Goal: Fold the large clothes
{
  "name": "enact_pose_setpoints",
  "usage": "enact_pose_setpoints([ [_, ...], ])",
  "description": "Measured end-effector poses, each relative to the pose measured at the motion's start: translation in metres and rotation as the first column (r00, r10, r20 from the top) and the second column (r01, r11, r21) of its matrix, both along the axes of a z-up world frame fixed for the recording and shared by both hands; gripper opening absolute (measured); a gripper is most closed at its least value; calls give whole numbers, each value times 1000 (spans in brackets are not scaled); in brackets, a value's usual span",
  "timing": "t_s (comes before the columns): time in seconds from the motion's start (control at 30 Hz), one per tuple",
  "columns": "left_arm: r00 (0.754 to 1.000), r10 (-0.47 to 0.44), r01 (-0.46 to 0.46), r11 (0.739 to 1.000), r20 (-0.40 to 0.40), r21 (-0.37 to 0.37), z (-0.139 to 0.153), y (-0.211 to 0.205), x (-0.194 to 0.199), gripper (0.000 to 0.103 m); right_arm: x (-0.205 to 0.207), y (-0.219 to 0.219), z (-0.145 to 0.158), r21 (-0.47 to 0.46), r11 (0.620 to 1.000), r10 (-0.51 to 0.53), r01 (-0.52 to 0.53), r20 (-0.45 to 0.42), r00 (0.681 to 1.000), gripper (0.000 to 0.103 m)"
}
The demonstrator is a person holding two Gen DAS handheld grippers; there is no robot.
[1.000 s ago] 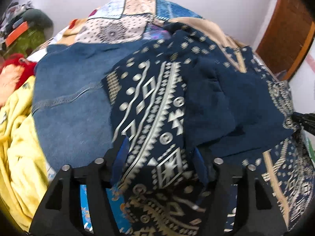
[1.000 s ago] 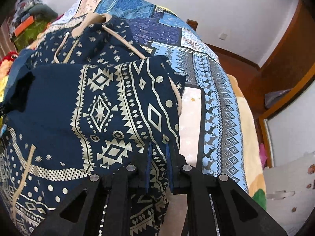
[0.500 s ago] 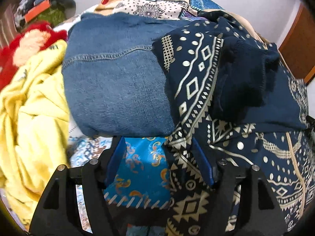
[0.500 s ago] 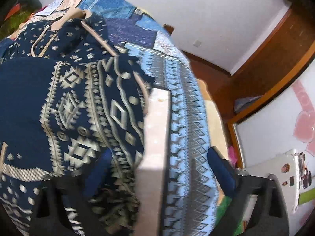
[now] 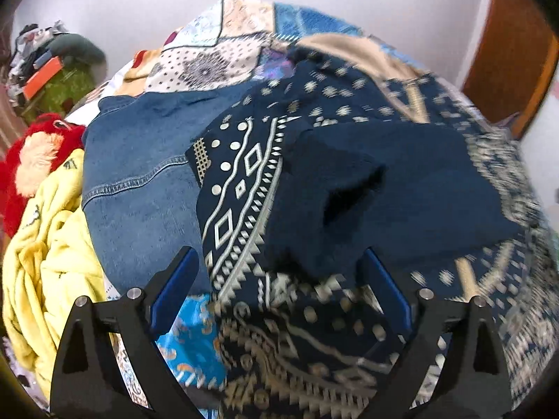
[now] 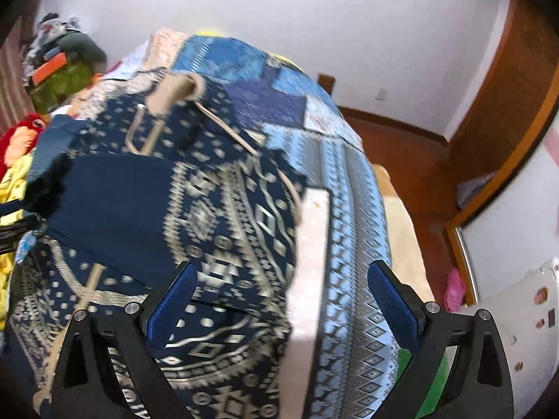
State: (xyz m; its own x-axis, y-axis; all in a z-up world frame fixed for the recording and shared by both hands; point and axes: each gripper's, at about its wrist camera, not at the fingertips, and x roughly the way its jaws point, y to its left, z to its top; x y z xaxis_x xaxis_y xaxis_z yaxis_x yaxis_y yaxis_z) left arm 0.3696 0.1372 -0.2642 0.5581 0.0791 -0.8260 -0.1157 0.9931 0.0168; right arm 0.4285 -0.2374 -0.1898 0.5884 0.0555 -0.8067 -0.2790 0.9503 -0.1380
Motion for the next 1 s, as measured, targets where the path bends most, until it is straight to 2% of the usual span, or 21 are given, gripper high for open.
enact_pose_setpoints([
  [0.1, 997, 71, -71, 997, -9, 27, -6, 13, 14, 95, -3, 10, 7, -9, 999, 35, -35, 21, 999, 97],
  [0.2, 991, 131, -131, 990, 7, 44, 0, 35, 13, 95, -3, 15, 13, -4, 999, 53, -53, 35, 998, 97],
  [0.43, 980, 201, -201, 973, 8, 110, 17, 88, 6, 95, 20, 17, 17, 92, 994, 51, -52, 14, 999, 97],
  [0.63, 989, 140, -144, 983, 47, 117, 52, 89, 22, 95, 53, 31, 26, 131, 988, 75, -77, 17, 997, 97],
  [0.87, 996, 13, -17, 999, 88, 47, 87, 43, 77, 95, 112, 58, 36, 159, 981, 109, -110, 14, 994, 97],
  [1.0, 994, -54, 52, 998, 97, 23, 95, 12, 118, 95, 160, 74, 27, 206, 974, 107, -96, -42, 993, 97],
])
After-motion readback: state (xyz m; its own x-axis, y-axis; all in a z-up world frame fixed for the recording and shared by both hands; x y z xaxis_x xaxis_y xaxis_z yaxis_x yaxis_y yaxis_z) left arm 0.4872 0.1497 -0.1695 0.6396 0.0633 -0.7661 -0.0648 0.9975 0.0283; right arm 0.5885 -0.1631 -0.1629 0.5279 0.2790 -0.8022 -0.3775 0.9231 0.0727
